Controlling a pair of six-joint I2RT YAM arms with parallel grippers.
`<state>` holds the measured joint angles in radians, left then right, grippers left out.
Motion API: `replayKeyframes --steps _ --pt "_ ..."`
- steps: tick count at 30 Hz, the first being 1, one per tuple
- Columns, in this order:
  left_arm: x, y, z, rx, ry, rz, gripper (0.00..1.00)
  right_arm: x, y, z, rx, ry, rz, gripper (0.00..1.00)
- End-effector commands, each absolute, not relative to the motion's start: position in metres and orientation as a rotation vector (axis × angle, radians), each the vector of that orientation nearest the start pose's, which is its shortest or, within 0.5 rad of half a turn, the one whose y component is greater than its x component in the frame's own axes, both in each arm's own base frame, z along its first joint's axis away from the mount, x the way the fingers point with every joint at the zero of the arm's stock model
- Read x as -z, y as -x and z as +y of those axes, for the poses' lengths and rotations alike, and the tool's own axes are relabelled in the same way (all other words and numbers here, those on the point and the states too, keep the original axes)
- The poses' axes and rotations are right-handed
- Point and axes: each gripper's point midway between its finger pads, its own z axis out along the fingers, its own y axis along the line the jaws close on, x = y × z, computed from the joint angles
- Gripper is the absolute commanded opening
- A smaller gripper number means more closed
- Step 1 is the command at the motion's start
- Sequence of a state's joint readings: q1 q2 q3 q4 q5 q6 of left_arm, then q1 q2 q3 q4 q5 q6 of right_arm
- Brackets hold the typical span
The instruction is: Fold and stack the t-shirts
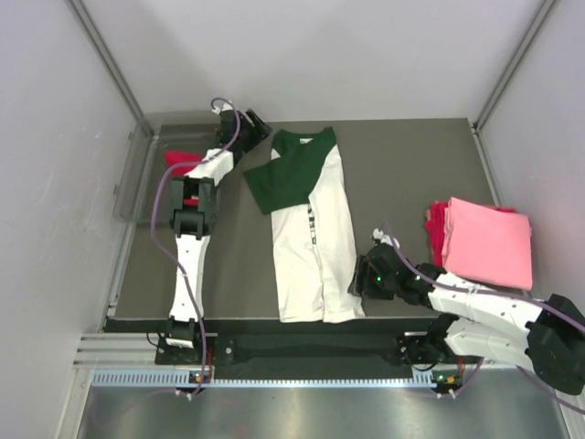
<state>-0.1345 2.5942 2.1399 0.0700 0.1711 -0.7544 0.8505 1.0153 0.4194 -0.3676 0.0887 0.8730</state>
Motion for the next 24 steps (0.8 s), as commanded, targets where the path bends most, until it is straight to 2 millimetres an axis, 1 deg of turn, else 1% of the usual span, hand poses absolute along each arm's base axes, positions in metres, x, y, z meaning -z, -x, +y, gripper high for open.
replayKeyframes --steps 1,2,3,4,5,6,7,8,9,10,11,12,13,14,15,16,17,18,19,20,21,22,23,24 --pt "-0.164 -0.676 -0.138 0.71 0.457 1.882 0.75 -0.053 -0.183 0.185 -0.5 -0.039 2.542 0.61" --pt "-0.155 -0.667 -0.136 0.696 0.467 1.914 0.76 -0.057 -0.195 0.179 -0.487 -0.072 2.526 0.61" --pt "-0.184 -0.66 -0.135 0.705 0.453 1.873 0.77 -0.059 -0.202 0.176 -0.474 -0.074 2.527 0.61" --pt "-0.189 -0.654 -0.133 0.699 0.445 1.869 0.86 -0.068 -0.211 0.178 -0.493 -0.041 2.505 0.62" --pt "-0.184 -0.644 -0.134 0.699 0.445 1.888 0.89 -0.072 -0.223 0.171 -0.488 -0.074 2.492 0.63" --pt "-0.209 -0.636 -0.135 0.715 0.42 1.856 0.92 -0.073 -0.229 0.171 -0.491 -0.071 2.497 0.63" --pt "-0.216 -0.63 -0.136 0.724 0.413 1.856 0.93 -0.082 -0.24 0.172 -0.505 -0.05 2.473 0.63" --pt "-0.215 -0.622 -0.139 0.743 0.402 1.874 0.93 -0.087 -0.249 0.168 -0.522 -0.072 2.462 0.63" --pt "-0.236 -0.613 -0.141 0.757 0.388 1.852 0.93 -0.087 -0.256 0.167 -0.525 -0.076 2.463 0.63" --pt "-0.239 -0.606 -0.141 0.757 0.389 1.864 0.93 -0.1 -0.268 0.171 -0.559 -0.065 2.43 0.63" --pt "-0.236 -0.598 -0.145 0.757 0.383 1.884 0.92 -0.106 -0.279 0.166 -0.562 -0.092 2.415 0.63" --pt "-0.256 -0.589 -0.146 0.756 0.367 1.856 0.92 -0.105 -0.288 0.167 -0.579 -0.094 2.422 0.63" --pt "-0.254 -0.579 -0.146 0.734 0.368 1.891 0.91 -0.122 -0.302 0.171 -0.606 -0.08 2.383 0.63" --pt "-0.249 -0.569 -0.147 0.718 0.367 1.916 0.91 -0.128 -0.313 0.17 -0.617 -0.091 2.369 0.63" --pt "-0.266 -0.558 -0.145 0.707 0.36 1.893 0.91 -0.122 -0.323 0.171 -0.608 -0.099 2.397 0.63" --pt "-0.269 -0.549 -0.146 0.703 0.354 1.897 0.91 -0.143 -0.34 0.179 -0.644 -0.069 2.362 0.63" --pt "-0.254 -0.535 -0.145 0.693 0.367 1.945 0.91 -0.147 -0.351 0.179 -0.646 -0.072 2.36 0.63" --pt "-0.271 -0.521 -0.145 0.698 0.356 1.922 0.89 -0.131 -0.362 0.18 -0.633 -0.087 2.417 0.62" --pt "-0.27 -0.51 -0.15 0.696 0.344 1.937 0.89 -0.152 -0.381 0.187 -0.669 -0.067 2.384 0.62" --pt "-0.251 -0.495 -0.149 0.666 0.36 1.997 0.88 -0.152 -0.392 0.185 -0.674 -0.083 2.385 0.62" --pt "-0.263 -0.48 -0.148 0.656 0.357 1.983 0.88 -0.137 -0.402 0.185 -0.674 -0.097 2.429 0.62" --pt "-0.26 -0.47 -0.148 0.636 0.351 1.991 0.88 -0.155 -0.418 0.193 -0.728 -0.079 2.386 0.65" --pt "-0.249 -0.448 -0.148 0.629 0.364 2.027 0.88 -0.155 -0.438 0.193 -0.733 -0.088 2.374 0.88" --pt "-0.248 -0.438 -0.147 0.629 0.361 2.026 0.88 -0.141 -0.441 0.189 -0.726 -0.108 2.404 0.94"
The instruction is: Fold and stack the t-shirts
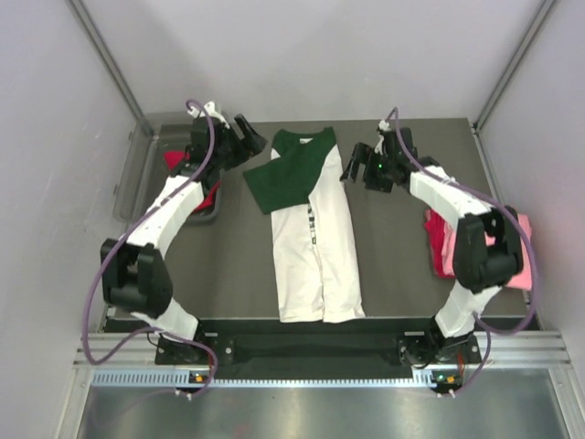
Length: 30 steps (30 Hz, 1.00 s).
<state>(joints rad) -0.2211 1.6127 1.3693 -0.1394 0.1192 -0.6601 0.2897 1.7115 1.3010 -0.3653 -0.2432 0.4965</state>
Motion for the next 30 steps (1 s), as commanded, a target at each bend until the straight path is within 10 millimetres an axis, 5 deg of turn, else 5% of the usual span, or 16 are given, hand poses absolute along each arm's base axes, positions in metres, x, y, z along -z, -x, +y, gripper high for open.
replayKeyframes --steps 1,2,3,4,5,7,8,13,20,30 --pt "-0.244 -0.427 -0.151 0.644 0.349 2.031 0.88 -0.153 -0.455 0.19 -0.746 -0.102 2.378 0.94" --pt "-0.224 -0.412 -0.151 0.634 0.355 2.073 0.88 -0.15 -0.466 0.183 -0.75 -0.123 2.38 0.93" --pt "-0.234 -0.398 -0.15 0.639 0.344 2.05 0.88 -0.135 -0.474 0.18 -0.751 -0.141 2.411 0.93" --pt "-0.231 -0.387 -0.156 0.644 0.324 2.054 0.88 -0.144 -0.485 0.178 -0.766 -0.136 2.39 0.93" --pt "-0.211 -0.374 -0.153 0.619 0.33 2.09 0.88 -0.141 -0.493 0.17 -0.766 -0.154 2.391 0.95" --pt "-0.213 -0.352 -0.159 0.646 0.301 2.069 0.88 -0.136 -0.507 0.168 -0.802 -0.143 2.389 1.0" --pt "-0.191 -0.339 -0.158 0.636 0.298 2.107 0.88 -0.134 -0.513 0.162 -0.822 -0.151 2.389 1.0" --pt "-0.159 -0.3 -0.159 0.651 0.265 2.145 0.88 -0.125 -0.542 0.162 -0.912 -0.142 2.375 1.0" --pt "-0.147 -0.274 -0.153 0.664 0.25 2.153 0.88 -0.082 -0.575 0.167 -0.985 -0.187 2.428 0.79" --pt "-0.134 -0.264 -0.146 0.622 0.228 2.182 0.88 -0.065 -0.594 0.187 -1.128 -0.199 2.379 0.65"
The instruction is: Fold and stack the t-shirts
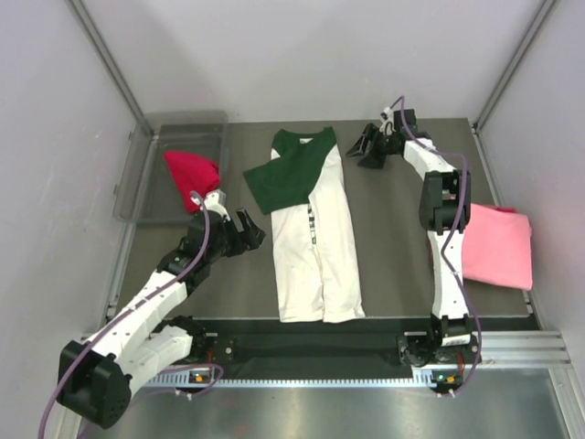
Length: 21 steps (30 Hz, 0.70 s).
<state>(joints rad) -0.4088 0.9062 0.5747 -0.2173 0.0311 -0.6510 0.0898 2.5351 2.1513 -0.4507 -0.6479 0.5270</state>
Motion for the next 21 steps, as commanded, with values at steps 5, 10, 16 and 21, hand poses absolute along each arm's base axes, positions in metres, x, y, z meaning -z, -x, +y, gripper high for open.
replayKeyframes --steps 5,10,16,21 --pt "-0.128 -0.264 -0.148 0.629 0.225 2.192 0.87 -0.057 -0.596 0.204 -1.158 -0.173 2.385 0.64" --pt "-0.128 -0.266 -0.147 0.621 0.223 2.189 0.87 -0.058 -0.591 0.221 -1.12 -0.155 2.409 0.6" --pt "-0.127 -0.266 -0.148 0.621 0.216 2.195 0.87 -0.059 -0.589 0.226 -1.111 -0.149 2.421 0.47" --pt "-0.126 -0.265 -0.145 0.602 0.215 2.197 0.87 -0.052 -0.591 0.225 -1.117 -0.159 2.433 0.23"
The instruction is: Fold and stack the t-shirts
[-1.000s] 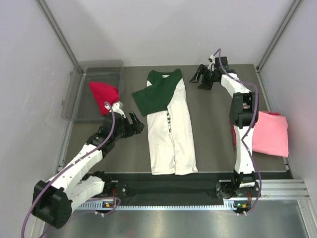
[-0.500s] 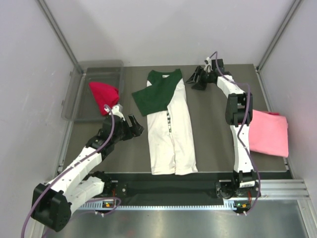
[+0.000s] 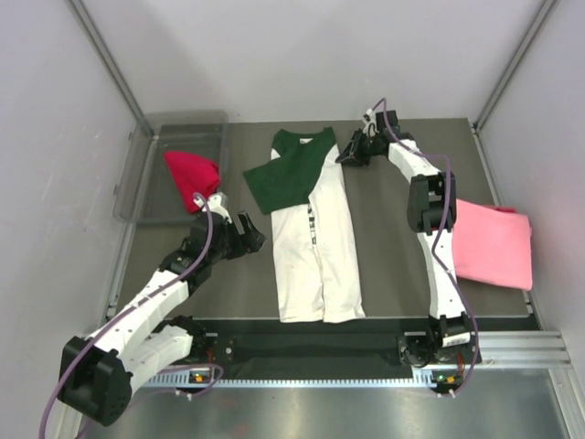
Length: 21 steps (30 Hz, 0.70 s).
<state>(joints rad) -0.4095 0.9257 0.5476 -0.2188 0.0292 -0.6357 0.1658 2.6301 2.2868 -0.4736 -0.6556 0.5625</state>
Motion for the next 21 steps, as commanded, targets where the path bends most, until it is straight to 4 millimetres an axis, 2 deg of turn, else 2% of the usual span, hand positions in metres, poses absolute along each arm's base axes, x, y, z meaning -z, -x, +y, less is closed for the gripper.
replayKeyframes --steps 1,2,5,12,21 --pt "-0.124 -0.264 -0.145 0.603 0.214 2.199 0.87 -0.052 -0.591 0.224 -1.121 -0.16 2.431 0.17" --pt "-0.123 -0.264 -0.144 0.599 0.216 2.203 0.87 -0.052 -0.593 0.223 -1.115 -0.163 2.428 0.06" --pt "-0.121 -0.265 -0.144 0.597 0.218 2.206 0.87 -0.051 -0.597 0.216 -1.089 -0.186 2.418 0.0" --pt "-0.114 -0.263 -0.148 0.612 0.206 2.225 0.86 -0.055 -0.613 0.186 -1.089 -0.257 2.36 0.0" --pt "-0.092 -0.249 -0.171 0.727 0.184 2.301 0.85 -0.056 -0.626 0.14 -1.066 -0.335 2.319 0.0"
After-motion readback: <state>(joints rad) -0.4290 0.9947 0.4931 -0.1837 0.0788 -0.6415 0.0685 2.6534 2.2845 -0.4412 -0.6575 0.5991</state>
